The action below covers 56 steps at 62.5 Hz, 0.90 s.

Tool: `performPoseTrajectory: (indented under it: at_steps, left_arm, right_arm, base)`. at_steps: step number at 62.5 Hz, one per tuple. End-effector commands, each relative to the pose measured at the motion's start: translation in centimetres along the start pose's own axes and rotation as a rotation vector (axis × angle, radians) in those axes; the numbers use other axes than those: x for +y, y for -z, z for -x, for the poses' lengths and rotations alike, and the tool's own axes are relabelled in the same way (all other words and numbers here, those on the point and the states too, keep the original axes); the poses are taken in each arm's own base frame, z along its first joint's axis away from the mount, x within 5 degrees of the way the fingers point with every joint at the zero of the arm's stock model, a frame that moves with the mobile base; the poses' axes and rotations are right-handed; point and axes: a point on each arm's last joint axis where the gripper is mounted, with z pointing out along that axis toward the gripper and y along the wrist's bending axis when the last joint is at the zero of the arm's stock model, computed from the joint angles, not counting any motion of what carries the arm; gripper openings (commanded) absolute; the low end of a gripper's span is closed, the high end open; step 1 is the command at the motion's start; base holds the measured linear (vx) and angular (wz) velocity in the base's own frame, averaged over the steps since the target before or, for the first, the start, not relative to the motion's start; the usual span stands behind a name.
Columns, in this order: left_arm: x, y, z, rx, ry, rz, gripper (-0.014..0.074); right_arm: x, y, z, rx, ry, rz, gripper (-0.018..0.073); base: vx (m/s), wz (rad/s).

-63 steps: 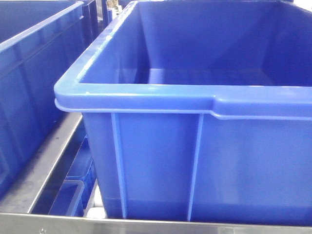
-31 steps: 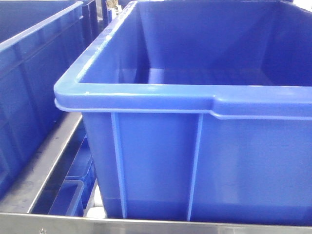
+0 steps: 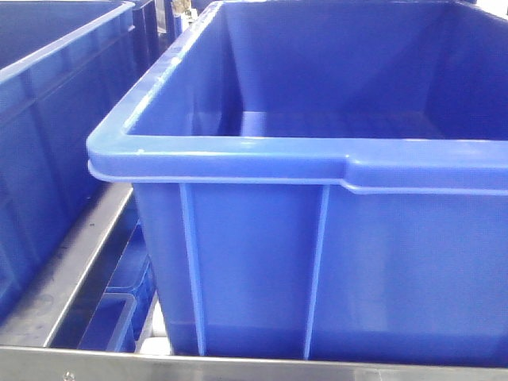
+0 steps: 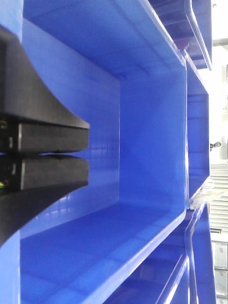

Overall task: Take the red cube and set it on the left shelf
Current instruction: 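Stop in front of the blue crate holding the red cube in the right gripper, then lower the right gripper into the blue crate beside the other red cube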

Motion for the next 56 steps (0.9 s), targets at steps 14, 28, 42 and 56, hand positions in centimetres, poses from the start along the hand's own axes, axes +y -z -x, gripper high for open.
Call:
performPoseTrajectory:
  at_steps: [14, 28, 42, 56]
  left_arm:
    - [0.0, 0.1, 0.0, -0.075, 0.010, -0.002, 0.0090]
    - [0.0, 0.1, 0.0, -0.075, 0.010, -0.002, 0.0090]
    - [0.0, 0.1, 0.0, -0.075, 0.010, -0.002, 0.0090]
    - [0.0, 0.1, 0.0, -0.075, 0.010, -0.002, 0.0090]
  right_arm:
    - [1.8, -8.4, 3.6, 0.186, 0.017, 0.028, 0.0107]
    - [2.8, -15.1, 3.1, 0.308, 0.038, 0.029, 0.0107]
    - [3.7, -20.4, 1.1, 0.396, 0.055, 0.036, 0.0107]
    - [4.2, -24.4, -1.4, 0.492, 0.070, 0.037, 0.0107]
  base:
    - [0.00, 0.00]
    - [0.01, 0.06]
    - [0.00, 0.00]
    - [0.00, 0.00]
